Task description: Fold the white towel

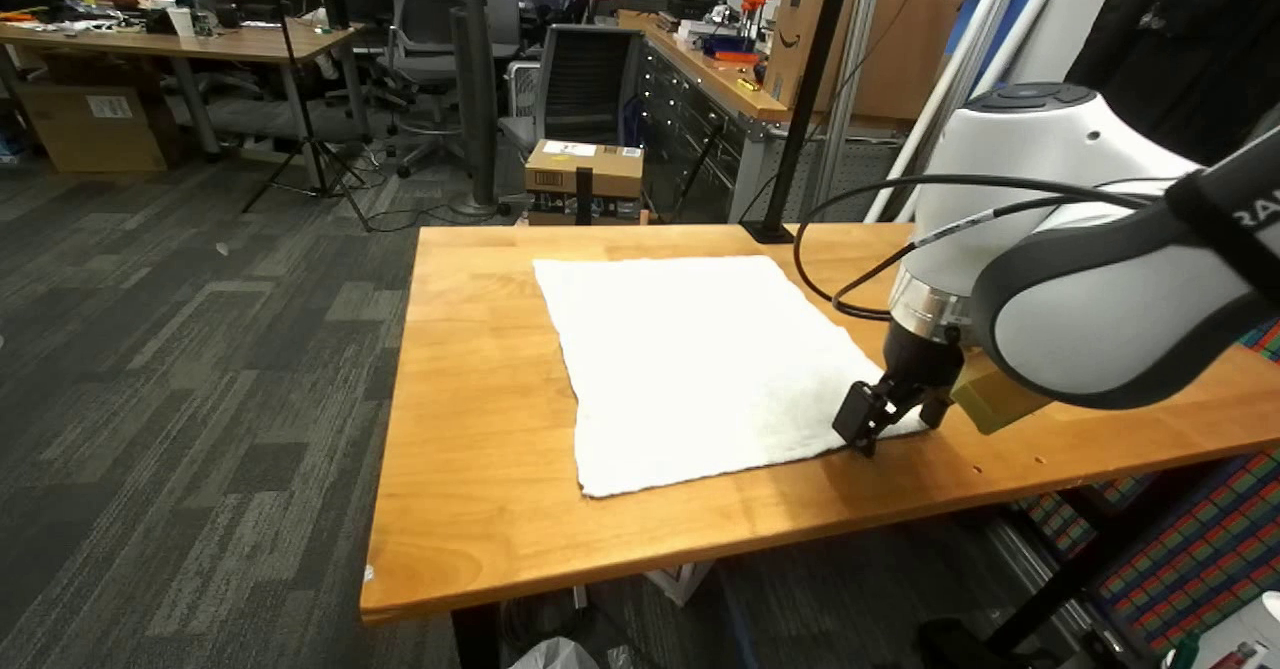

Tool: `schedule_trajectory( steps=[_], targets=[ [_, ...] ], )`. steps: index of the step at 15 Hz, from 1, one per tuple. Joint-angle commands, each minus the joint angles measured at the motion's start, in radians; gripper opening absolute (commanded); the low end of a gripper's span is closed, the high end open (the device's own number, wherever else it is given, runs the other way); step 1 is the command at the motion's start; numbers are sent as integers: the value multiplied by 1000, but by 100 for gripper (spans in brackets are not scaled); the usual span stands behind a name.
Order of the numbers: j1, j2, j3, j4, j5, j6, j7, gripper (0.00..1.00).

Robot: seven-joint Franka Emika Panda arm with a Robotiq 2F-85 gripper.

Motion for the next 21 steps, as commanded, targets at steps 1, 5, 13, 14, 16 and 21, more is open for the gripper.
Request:
schedule_trajectory(
  steps=[1, 5, 13, 14, 16, 21],
  targets=[
    [11, 75, -28, 13, 109, 125, -66, 100],
    [26, 112, -25, -7, 303, 227, -202, 87],
    [87, 104, 55, -24, 637, 260, -410, 19],
    [95, 90, 58, -27, 630, 252, -400, 12],
    [111, 63, 63, -30, 598, 237, -370, 6],
    [144, -3, 66, -11, 426, 180, -222, 7]
  ],
)
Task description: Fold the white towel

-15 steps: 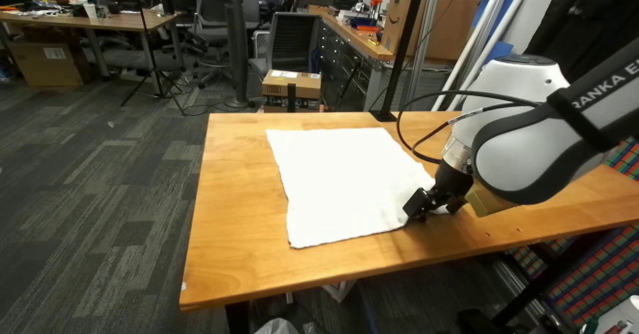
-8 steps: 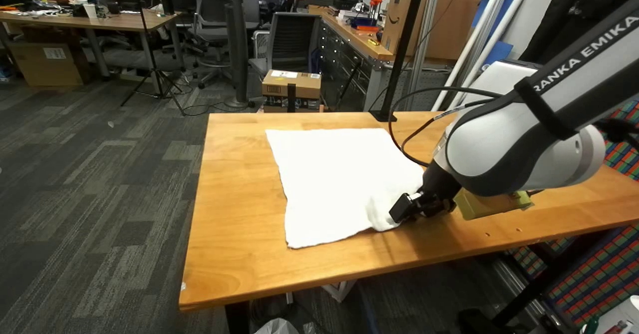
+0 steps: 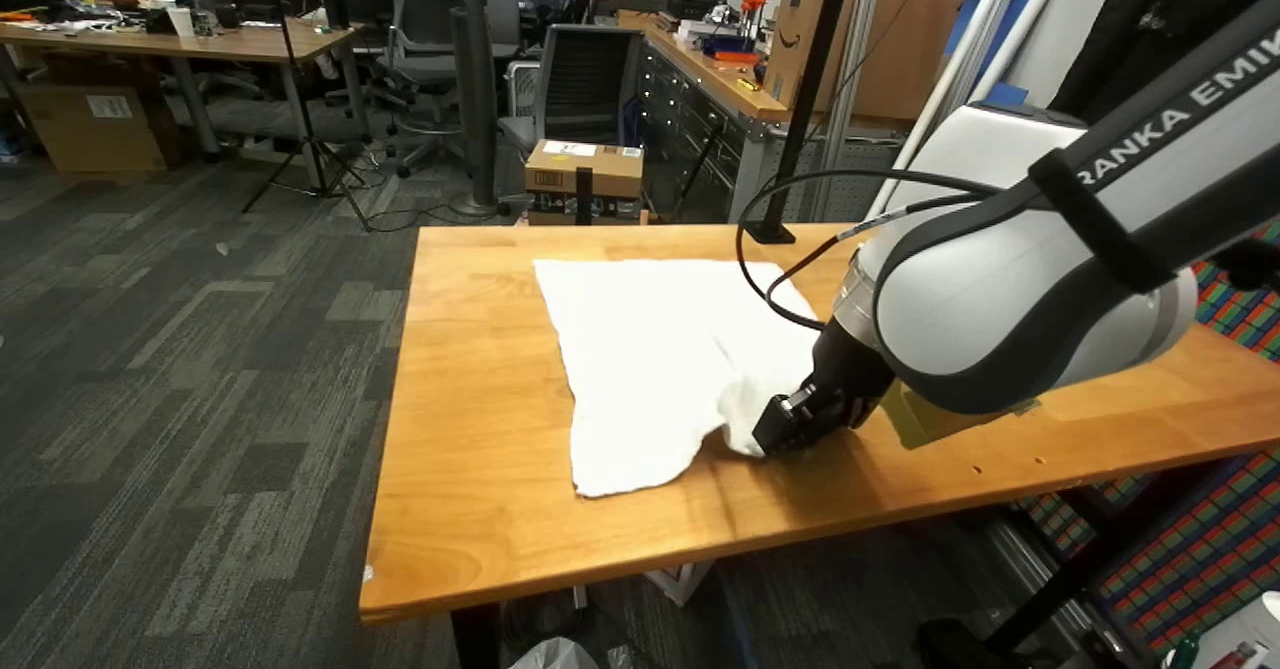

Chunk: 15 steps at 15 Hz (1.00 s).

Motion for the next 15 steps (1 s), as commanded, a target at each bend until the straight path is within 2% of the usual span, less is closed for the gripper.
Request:
schedule_trajectory(
  steps=[1, 5, 10, 15],
  targets=[
    [25, -83, 12, 11, -145, -70, 144, 8],
    [36, -120, 57, 115, -291, -200, 266, 6],
    [58, -79, 115, 293, -369, -344, 312, 6],
    [83, 13, 129, 440, -425, -445, 327, 6]
  ],
)
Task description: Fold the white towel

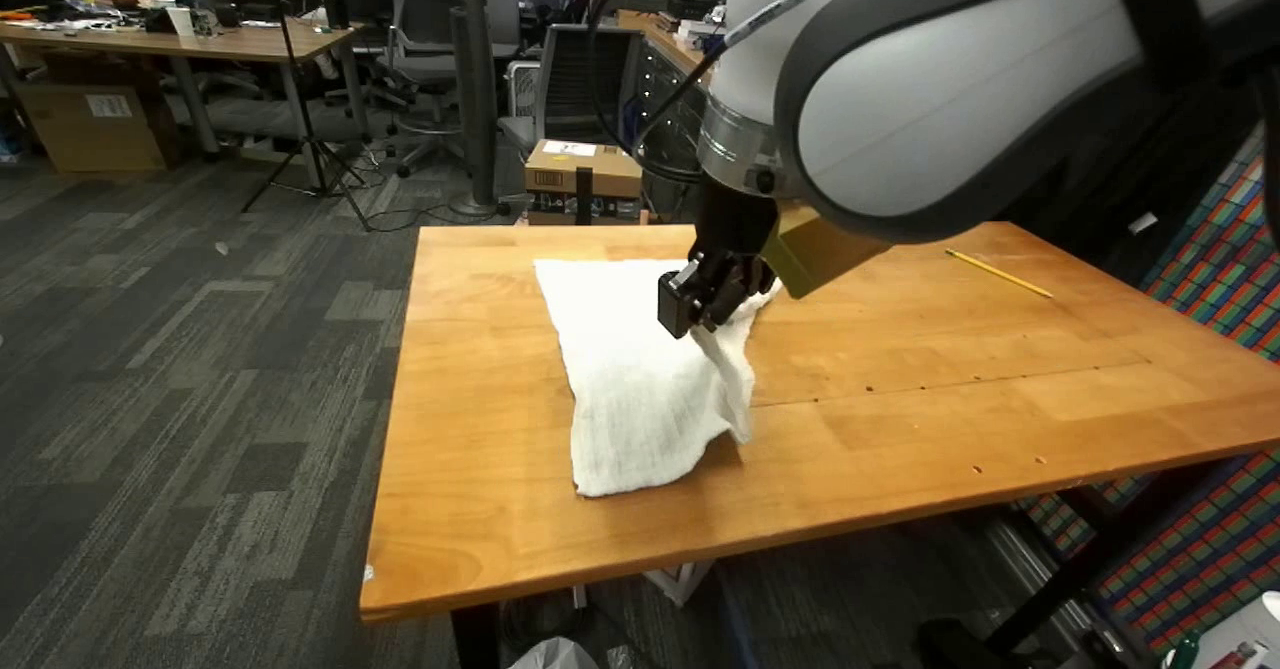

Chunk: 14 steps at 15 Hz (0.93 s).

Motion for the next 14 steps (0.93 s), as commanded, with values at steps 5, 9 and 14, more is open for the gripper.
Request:
schedule_trajectory(
  steps=[5, 9, 14],
  targets=[
    [49, 247, -23, 356, -128, -230, 3, 6],
    [77, 386, -65, 583, -149, -347, -58, 6],
    [120, 554, -113, 856, -142, -443, -150, 6]
  ],
)
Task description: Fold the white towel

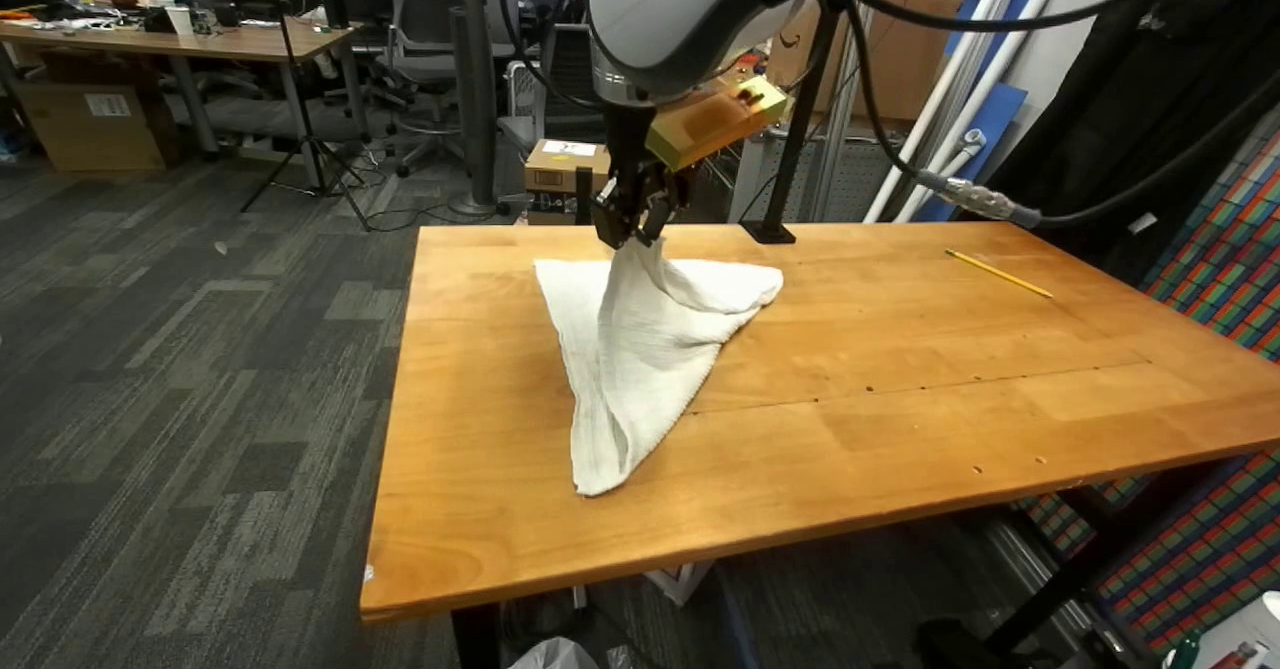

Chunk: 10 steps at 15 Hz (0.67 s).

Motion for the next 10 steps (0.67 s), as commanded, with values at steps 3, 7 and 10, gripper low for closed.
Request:
schedule_trajectory(
  steps=[3, 7, 10],
  targets=[
    [74, 190, -49, 327, -2, -122, -88, 6],
    [114, 275, -61, 454, 9, -160, -113, 6],
    [140, 329, -66, 531, 12, -184, -130, 6]
  ],
)
